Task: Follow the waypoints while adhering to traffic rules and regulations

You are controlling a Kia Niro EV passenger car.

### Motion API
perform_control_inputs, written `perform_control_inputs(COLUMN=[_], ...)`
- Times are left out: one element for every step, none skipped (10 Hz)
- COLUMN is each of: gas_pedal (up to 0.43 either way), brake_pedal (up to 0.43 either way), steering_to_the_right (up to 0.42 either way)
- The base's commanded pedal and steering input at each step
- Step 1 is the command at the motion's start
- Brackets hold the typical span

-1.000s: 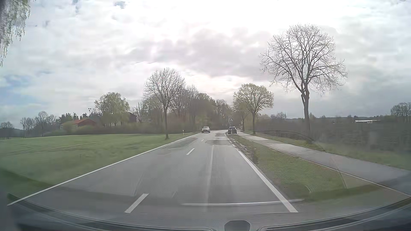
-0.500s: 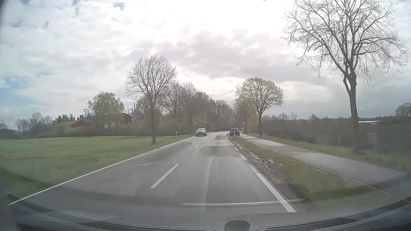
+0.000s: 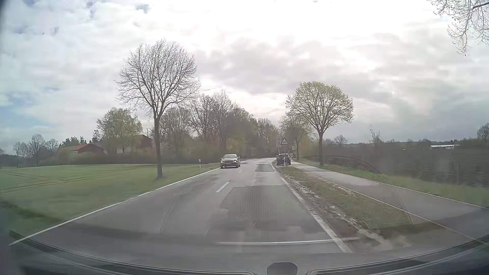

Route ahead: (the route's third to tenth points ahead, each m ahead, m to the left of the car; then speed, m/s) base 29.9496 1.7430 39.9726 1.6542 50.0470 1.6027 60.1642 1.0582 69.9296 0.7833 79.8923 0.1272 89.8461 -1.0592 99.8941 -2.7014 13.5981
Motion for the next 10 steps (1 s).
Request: perform_control_inputs(gas_pedal=[0.098, 0.098, 0.098, 0.098, 0.098, 0.11, 0.11, 0.11, 0.11, 0.11], brake_pedal=[0.0, 0.0, 0.0, 0.0, 0.0, 0.0, 0.0, 0.006, 0.0, 0.0], steering_to_the_right=[-0.008, -0.008, -0.008, -0.008, -0.008, -0.008, -0.006, -0.004, 0.0, 0.001])
